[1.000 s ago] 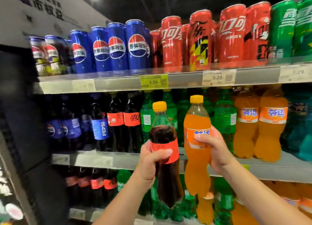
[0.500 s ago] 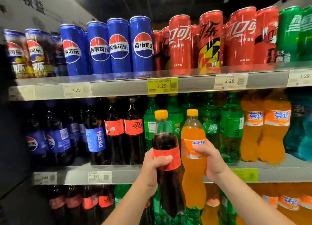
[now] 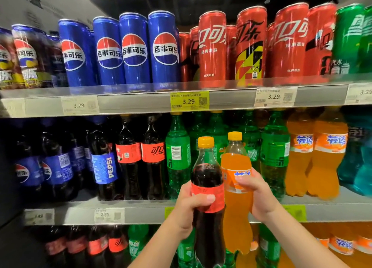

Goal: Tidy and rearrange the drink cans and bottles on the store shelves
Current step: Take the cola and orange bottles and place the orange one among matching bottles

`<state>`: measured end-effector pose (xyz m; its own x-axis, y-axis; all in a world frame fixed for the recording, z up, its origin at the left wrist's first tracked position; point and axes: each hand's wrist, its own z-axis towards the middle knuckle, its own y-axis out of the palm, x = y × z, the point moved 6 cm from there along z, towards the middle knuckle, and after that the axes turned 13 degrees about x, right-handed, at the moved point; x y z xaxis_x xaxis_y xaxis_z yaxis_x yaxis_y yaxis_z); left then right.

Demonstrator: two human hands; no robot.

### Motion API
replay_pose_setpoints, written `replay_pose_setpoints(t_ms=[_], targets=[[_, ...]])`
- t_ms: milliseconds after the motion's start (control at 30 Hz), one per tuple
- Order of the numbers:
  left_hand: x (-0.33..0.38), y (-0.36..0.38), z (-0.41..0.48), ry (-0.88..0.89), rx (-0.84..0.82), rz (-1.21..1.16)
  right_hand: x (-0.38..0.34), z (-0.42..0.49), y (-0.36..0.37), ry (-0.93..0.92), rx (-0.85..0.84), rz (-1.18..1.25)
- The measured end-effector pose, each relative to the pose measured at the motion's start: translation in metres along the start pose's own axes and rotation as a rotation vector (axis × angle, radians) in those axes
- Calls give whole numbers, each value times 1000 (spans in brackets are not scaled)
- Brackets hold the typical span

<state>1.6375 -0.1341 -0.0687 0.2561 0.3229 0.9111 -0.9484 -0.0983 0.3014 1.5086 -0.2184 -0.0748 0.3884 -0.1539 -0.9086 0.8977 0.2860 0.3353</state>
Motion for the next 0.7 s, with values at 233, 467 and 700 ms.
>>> replay_pose_setpoints(t_ms=[233,467,700], targets=[[-10,16,10,-19,-57,-6,-9,-7,-13,-59,13,-47],[-10,14,13,16,-33,4,-9,-11,-16,-100,58,-110],[5,-20,-3,131,135,-78,-17,-26,-15,-137,117,-38]])
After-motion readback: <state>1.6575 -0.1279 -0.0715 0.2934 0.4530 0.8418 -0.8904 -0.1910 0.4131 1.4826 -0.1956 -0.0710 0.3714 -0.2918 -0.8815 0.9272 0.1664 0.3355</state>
